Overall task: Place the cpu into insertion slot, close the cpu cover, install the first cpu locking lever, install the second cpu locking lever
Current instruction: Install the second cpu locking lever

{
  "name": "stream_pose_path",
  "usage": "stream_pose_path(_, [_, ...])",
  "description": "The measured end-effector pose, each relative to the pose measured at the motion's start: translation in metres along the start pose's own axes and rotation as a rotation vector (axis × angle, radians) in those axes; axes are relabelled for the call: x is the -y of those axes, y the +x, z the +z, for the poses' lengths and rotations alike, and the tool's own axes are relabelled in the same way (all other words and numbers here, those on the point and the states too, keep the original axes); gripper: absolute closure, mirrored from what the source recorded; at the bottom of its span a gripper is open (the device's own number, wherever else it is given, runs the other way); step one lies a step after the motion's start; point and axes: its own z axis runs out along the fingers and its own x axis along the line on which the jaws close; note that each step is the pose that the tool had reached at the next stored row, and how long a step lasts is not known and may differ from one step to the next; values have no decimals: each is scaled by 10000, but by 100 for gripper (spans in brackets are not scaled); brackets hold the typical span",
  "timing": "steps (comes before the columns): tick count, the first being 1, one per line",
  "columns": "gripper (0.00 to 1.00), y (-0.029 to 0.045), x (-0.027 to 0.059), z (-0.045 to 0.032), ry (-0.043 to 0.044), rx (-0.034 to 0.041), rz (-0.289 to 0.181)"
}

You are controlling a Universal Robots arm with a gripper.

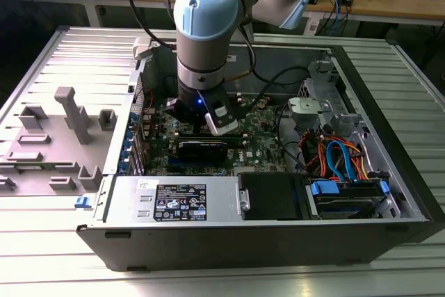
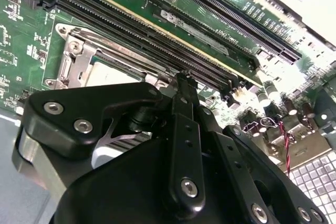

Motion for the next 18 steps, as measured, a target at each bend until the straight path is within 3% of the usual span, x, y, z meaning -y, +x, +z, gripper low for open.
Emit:
stream_pose_path(2, [89, 1, 1, 7, -20, -1, -3])
stream_pose_path(7, [89, 18, 5, 25, -317, 1, -12])
stream_pose_path(18, [89, 34, 17, 74, -515, -9, -39])
